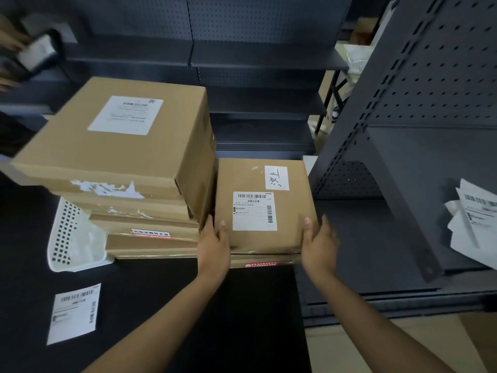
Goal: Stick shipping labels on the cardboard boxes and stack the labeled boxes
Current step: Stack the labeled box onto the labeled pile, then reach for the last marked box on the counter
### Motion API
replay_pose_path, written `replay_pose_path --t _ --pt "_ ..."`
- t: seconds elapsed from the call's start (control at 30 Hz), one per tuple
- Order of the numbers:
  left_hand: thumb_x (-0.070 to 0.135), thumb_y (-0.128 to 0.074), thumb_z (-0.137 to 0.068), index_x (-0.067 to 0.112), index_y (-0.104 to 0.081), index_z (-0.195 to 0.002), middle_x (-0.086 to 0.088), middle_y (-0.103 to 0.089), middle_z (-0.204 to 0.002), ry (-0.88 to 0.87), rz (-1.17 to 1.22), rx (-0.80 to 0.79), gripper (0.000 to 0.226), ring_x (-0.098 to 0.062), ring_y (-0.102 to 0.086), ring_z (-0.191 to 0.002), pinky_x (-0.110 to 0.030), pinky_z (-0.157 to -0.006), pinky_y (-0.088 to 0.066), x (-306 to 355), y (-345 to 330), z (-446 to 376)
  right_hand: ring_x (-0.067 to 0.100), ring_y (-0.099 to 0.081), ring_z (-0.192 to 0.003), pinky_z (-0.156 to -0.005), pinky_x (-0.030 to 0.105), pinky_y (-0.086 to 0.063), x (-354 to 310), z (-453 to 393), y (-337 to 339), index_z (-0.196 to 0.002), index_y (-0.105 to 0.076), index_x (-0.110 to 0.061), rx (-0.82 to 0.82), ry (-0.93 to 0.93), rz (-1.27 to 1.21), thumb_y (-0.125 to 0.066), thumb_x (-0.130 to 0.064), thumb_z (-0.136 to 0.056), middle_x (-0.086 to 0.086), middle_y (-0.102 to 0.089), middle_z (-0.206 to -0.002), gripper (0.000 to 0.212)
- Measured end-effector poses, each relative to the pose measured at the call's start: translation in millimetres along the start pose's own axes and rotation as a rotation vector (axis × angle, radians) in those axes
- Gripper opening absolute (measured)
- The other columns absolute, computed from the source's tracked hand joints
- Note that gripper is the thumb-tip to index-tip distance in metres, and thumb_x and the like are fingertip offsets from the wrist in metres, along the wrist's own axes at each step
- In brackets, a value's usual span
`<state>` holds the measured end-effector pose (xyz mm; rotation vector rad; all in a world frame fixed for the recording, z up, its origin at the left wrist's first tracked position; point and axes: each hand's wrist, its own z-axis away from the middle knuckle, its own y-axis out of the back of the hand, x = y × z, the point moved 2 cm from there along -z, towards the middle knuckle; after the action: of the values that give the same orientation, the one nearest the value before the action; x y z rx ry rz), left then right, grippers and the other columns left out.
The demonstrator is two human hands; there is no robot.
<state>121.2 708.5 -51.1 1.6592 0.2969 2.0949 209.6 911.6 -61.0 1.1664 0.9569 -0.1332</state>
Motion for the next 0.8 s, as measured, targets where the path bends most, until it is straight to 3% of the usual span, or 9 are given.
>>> replay_pose_path --t 0.13,0.3,0.5,0.8 --pt "0.044 -0.033 -0.101 0.015 -0.026 -0.15 -0.004 -0.037 -0.151 -0.024 -0.005 -0.011 0.058 -0.021 -0.035 -0.138 -0.037 -0.114 -0.028 -8 9 21 0.033 -0.03 -0.136 -0.113 0.045 -0.026 -9 23 5 -0.143 -0.036 -0.001 0.114 0.137 0.05 -0.043 -0.04 -0.098 0.019 -0.038 -0.147 0.06" --pt "0.043 -0.034 -0.1 0.022 -0.049 -0.135 0.002 -0.057 -0.13 -0.013 -0.007 0.032 0.043 -0.014 -0.052 -0.122 -0.041 -0.106 -0.042 -33 32 60 0.03 -0.037 -0.13 -0.11 0.045 -0.032 -16 62 2 -0.134 -0.047 -0.001 0.133 0.338 0.025 -0.05 -0.027 -0.097 0.017 -0.047 -0.137 0.045" --pt "0.033 -0.038 -0.102 0.015 -0.037 -0.146 0.0 -0.043 -0.147 0.111 -0.07 0.164 0.048 -0.015 -0.038 -0.136 -0.028 -0.11 -0.028 -79 92 103 0.023 -0.039 -0.131 -0.111 0.034 -0.028 -29 130 -22 -0.134 -0.049 -0.008 -0.096 0.467 0.028 -0.05 -0.026 -0.098 0.009 -0.05 -0.136 0.041" --pt "0.033 -0.036 -0.102 0.017 -0.041 -0.143 -0.001 -0.047 -0.144 0.217 -0.126 0.438 0.045 -0.019 -0.046 -0.13 -0.032 -0.105 -0.038 -152 238 149 0.013 -0.047 -0.125 -0.105 0.028 -0.035 -100 243 -104 -0.127 -0.056 -0.017 -0.41 0.716 0.06 -0.051 -0.027 -0.097 -0.002 -0.057 -0.126 0.033"
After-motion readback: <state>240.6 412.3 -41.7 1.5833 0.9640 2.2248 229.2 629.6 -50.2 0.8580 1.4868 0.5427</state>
